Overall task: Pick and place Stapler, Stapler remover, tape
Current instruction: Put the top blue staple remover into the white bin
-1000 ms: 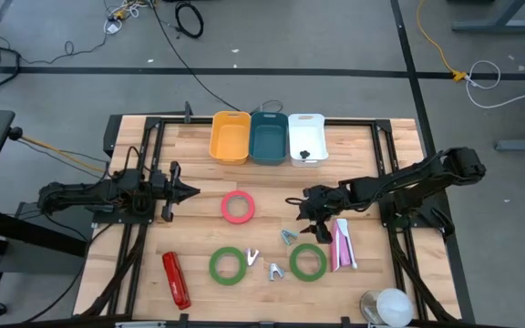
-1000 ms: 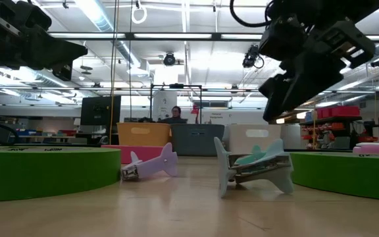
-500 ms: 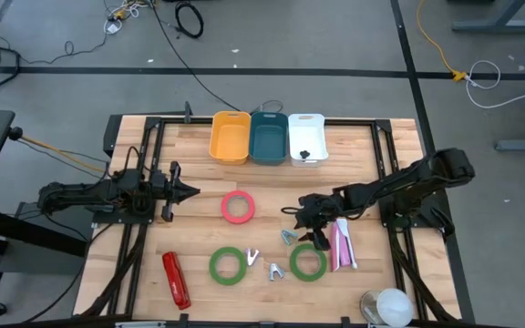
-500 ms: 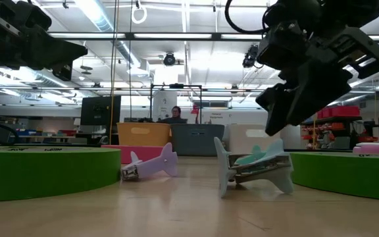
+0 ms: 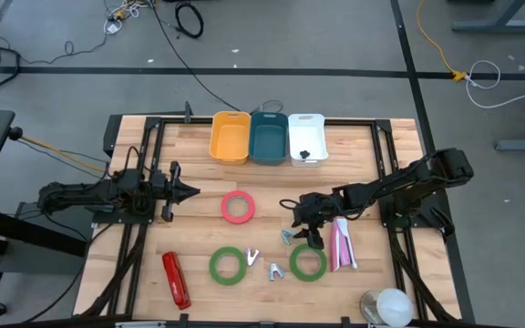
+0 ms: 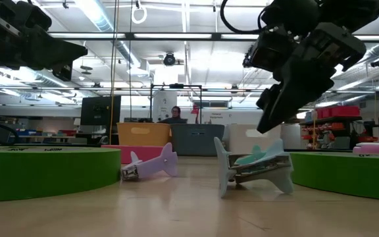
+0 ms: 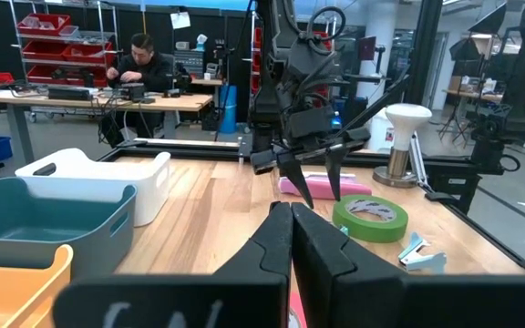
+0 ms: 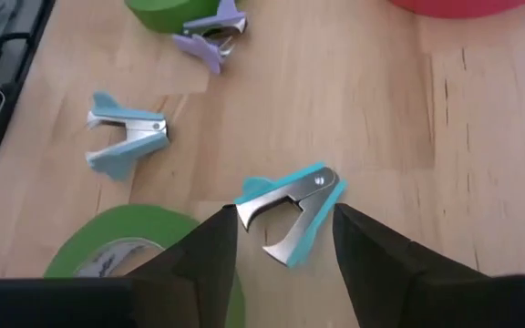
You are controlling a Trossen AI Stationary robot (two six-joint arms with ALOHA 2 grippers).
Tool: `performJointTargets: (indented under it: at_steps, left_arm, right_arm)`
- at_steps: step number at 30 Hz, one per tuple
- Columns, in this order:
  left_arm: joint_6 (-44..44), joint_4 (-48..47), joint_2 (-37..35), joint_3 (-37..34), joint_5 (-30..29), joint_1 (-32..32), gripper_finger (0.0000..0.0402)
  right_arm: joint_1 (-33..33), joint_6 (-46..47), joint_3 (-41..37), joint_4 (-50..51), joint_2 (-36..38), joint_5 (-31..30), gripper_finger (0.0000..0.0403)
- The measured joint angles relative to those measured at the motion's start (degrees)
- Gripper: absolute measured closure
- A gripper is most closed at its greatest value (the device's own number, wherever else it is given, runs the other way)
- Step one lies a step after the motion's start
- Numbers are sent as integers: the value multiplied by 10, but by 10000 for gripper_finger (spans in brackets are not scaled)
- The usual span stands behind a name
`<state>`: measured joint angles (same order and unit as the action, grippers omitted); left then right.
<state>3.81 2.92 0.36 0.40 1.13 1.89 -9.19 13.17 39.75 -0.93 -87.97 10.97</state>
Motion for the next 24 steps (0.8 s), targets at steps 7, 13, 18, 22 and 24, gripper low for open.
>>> performJointTargets:
  at_steps: [7,13,18,22,24]
  left_arm:
    - [0,0,0,0,0,0,392]
    - [0,0,0,0,0,0,392]
    - [0,-1,0,0,0,0,392]
    - [0,-2,0,0,0,0,392]
    - [0,-2,0,0,0,0,392]
  right_arm:
    - [0,1,0,0,0,-24,223]
    - [0,1,0,-2,-11,-30,222]
    - [0,28,0,-13,-46,-24,222]
    - [0,39,0,-29,-66,-24,222]
    - [0,44,0,-36,-73,-24,222]
